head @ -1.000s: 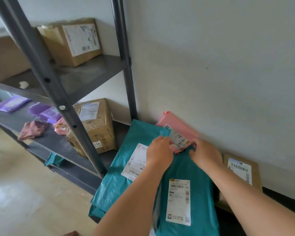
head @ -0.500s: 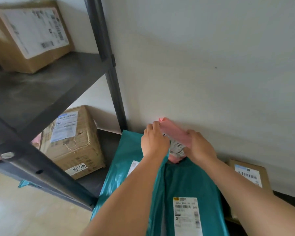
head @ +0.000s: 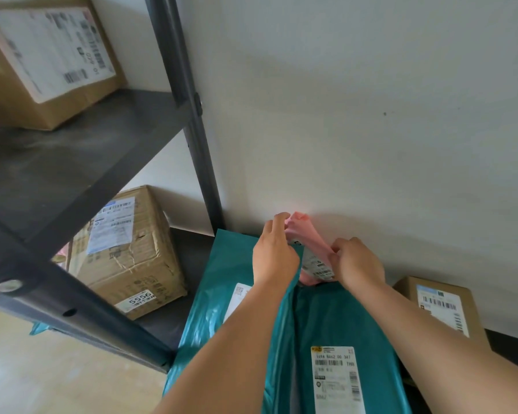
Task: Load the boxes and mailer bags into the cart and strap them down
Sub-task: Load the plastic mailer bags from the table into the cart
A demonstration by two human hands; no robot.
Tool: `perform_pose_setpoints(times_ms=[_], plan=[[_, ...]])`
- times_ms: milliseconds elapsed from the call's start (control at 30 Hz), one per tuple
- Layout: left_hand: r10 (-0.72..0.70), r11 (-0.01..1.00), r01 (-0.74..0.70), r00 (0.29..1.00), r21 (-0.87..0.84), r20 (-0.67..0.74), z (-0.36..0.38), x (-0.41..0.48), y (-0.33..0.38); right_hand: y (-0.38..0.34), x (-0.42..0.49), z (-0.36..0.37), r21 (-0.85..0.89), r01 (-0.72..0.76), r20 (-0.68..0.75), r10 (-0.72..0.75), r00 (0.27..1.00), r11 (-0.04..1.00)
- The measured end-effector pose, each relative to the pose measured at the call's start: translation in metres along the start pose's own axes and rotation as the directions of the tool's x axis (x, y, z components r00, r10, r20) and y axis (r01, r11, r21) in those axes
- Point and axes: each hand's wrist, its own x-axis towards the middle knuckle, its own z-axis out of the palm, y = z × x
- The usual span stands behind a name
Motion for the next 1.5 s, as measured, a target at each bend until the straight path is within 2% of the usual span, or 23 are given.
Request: perform_pose_setpoints(times_ms=[133, 267, 433, 500, 567, 633, 700, 800, 1000, 1133, 1233, 1333, 1400, 1500], plan=[[0.026, 0.998, -0.027, 0.999, -0.063, -0.019, 0.003, -0.003, 0.011, 0.006, -0.006, -0.007, -0.003, 0.020, -0.135, -0.020, 0.991, 1.000], [0.068, 0.992, -0.080, 0.990, -0.095, -0.124, 0.008, -0.006, 0.020, 0.012, -0.015, -0.021, 0.045, 0.054, -0.342, -0.035, 0.939, 0.998], [0.083, 0.971, -0.142, 0.955, -0.191, -0.286, 0.019, -0.010, 0.036, 0.029, -0.028, -0.036, 0.135, -0.017, -0.495, 0.082, 0.865, 0.991], [0.028, 0.949, -0.130, 0.942, -0.286, -0.335, 0.027, -0.013, 0.051, 0.037, -0.034, -0.040, 0.197, -0.071, -0.517, 0.165, 0.840, 0.978], [-0.055, 0.925, -0.072, 0.946, -0.374, -0.318, 0.035, -0.019, 0.065, 0.047, -0.041, -0.045, 0.293, -0.118, -0.527, 0.263, 0.808, 0.949], [-0.111, 0.903, -0.006, 0.963, -0.429, -0.247, 0.045, -0.027, 0.077, 0.059, -0.049, -0.050, 0.389, -0.149, -0.512, 0.347, 0.786, 0.909], [-0.127, 0.875, 0.059, 0.986, -0.480, -0.111, 0.056, -0.038, 0.086, 0.071, -0.059, -0.054, 0.455, -0.159, -0.491, 0.395, 0.776, 0.876], [-0.057, 0.851, 0.086, 0.996, -0.518, 0.073, 0.075, -0.056, 0.099, 0.092, -0.076, -0.060, 0.504, -0.154, -0.493, 0.430, 0.756, 0.850], [0.035, 0.896, 0.046, 0.984, -0.442, 0.174, 0.104, -0.095, 0.130, 0.147, -0.118, -0.065, 0.587, -0.153, -0.472, 0.489, 0.734, 0.795], [0.059, 0.927, 0.020, 0.978, -0.374, 0.198, 0.123, -0.134, 0.147, 0.185, -0.155, -0.072, 0.720, -0.176, -0.288, 0.519, 0.804, 0.672], [0.083, 0.939, 0.004, 0.968, -0.345, 0.238, 0.137, -0.167, 0.162, 0.216, -0.186, -0.079, 0.805, -0.243, -0.065, 0.487, 0.871, 0.542], [0.094, 0.934, 0.023, 0.947, -0.356, 0.308, 0.151, -0.204, 0.175, 0.250, -0.220, -0.079, 0.858, -0.341, 0.162, 0.426, 0.890, 0.385], [0.085, 0.936, 0.047, 0.932, -0.350, 0.352, 0.163, -0.229, 0.184, 0.277, -0.242, -0.074, 0.858, -0.361, 0.197, 0.414, 0.889, 0.365], [0.105, 0.942, 0.059, 0.883, -0.330, 0.458, 0.188, -0.270, 0.203, 0.317, -0.273, -0.065, 0.854, -0.376, 0.162, 0.503, 0.849, 0.359]])
